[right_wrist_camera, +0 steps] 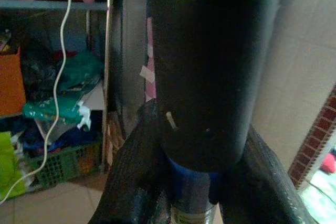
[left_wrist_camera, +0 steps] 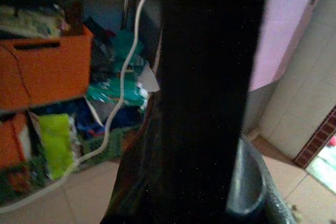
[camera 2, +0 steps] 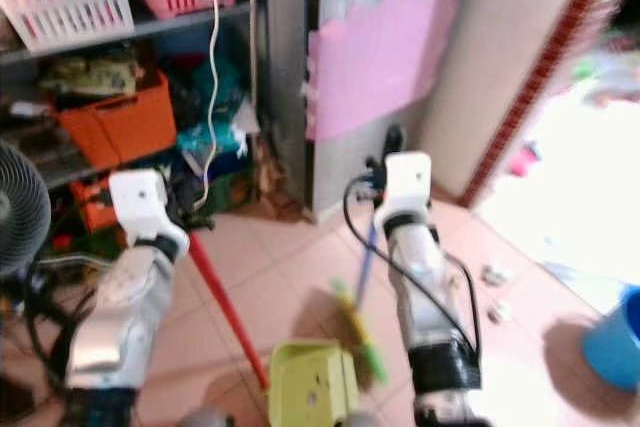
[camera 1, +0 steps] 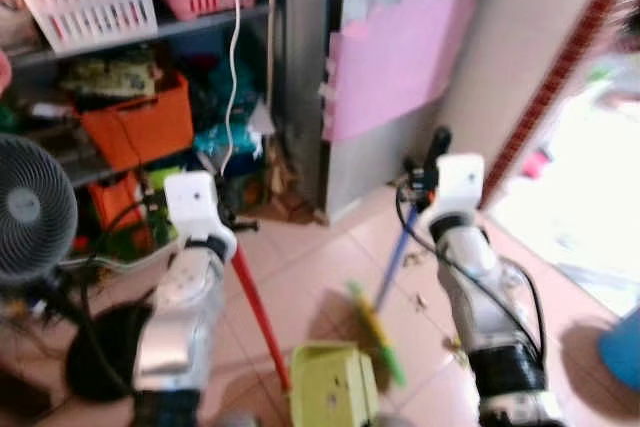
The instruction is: Sweep floor
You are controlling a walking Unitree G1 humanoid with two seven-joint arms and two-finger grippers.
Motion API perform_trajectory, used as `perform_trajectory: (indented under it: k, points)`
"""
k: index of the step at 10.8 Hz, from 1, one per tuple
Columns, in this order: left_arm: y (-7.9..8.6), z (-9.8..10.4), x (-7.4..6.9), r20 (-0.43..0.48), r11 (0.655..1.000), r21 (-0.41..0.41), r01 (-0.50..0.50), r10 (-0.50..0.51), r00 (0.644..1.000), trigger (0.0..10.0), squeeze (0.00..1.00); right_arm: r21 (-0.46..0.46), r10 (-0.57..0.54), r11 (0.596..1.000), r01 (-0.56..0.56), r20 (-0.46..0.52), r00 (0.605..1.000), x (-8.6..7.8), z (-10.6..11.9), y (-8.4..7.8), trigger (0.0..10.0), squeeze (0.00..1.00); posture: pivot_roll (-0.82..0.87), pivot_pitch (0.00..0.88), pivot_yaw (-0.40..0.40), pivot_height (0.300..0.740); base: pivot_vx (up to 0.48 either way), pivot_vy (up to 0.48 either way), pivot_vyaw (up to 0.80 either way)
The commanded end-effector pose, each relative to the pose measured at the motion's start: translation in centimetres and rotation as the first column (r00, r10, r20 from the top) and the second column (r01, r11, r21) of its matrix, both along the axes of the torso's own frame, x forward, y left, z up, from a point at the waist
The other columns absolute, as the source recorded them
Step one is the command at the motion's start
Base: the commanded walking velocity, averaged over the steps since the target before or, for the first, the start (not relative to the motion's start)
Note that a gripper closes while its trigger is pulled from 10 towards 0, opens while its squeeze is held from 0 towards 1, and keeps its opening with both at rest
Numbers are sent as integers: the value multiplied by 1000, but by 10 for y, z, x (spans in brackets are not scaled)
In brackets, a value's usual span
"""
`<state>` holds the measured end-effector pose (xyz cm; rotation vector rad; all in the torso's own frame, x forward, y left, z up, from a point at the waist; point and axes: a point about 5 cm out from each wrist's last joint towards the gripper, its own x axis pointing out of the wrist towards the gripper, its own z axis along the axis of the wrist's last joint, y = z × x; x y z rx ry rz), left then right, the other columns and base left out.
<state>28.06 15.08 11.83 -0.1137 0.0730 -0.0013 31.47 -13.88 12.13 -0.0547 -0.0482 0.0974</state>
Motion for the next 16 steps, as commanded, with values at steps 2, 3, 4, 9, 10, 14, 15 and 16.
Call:
perform_trajectory:
  k: [2, 3, 4, 9, 10, 14, 15, 16]
  points:
    - [1, 5, 14, 21, 998, 62, 23, -25, 999, 10000, 0, 12, -36, 999, 35, 60, 998, 4, 7, -5, 10000, 0, -10, 0, 73, 740, 0, 480, -800]
    - [0, 7, 19, 30, 994, 87, 63, -65, 997, 10000, 0, 13, -67, 998, 67, 62, 996, 6, 6, -8, 10000, 0, -24, 0, 95, 740, 0, 480, -800]
    - [0, 6, 23, 26, 992, 98, 77, -80, 996, 10000, 0, 10, -83, 997, 82, 63, 995, 6, 6, -8, 10000, 0, -37, 0, 104, 740, 0, 480, -800]
    - [4, -4, 12, 20, 988, 136, 74, -77, 997, 10000, 0, -49, -80, 996, 80, 3, 997, -21, -11, -20, 10000, 0, -16, 0, -7, 740, 0, 288, -640]
    - [9, -3, 11, 28, 990, 124, 63, -67, 997, 10000, 0, -123, -132, 983, 133, 16, 991, -13, -7, -22, 10000, 0, 1, 0, -37, 740, 0, 0, 0]
    - [1, 9, 21, 69, 968, 200, 154, -170, 983, 10000, 0, -77, -260, 963, 258, -20, 965, 0, -2, -36, 10000, 0, 7, 0, -8, 740, 0, 0, 0]
    - [-1, 11, 21, 86, 964, 199, 175, -196, 977, 10000, 0, -58, -277, 960, 275, -33, 960, -4, -6, -38, 10000, 0, -3, 0, 3, 740, 0, 0, -800]
    - [-3, 11, 22, 87, 967, 183, 178, -196, 977, 10000, 0, -67, -274, 960, 271, -34, 961, -7, -7, -36, 10000, 0, -13, 0, 7, 740, 352, 0, -800]
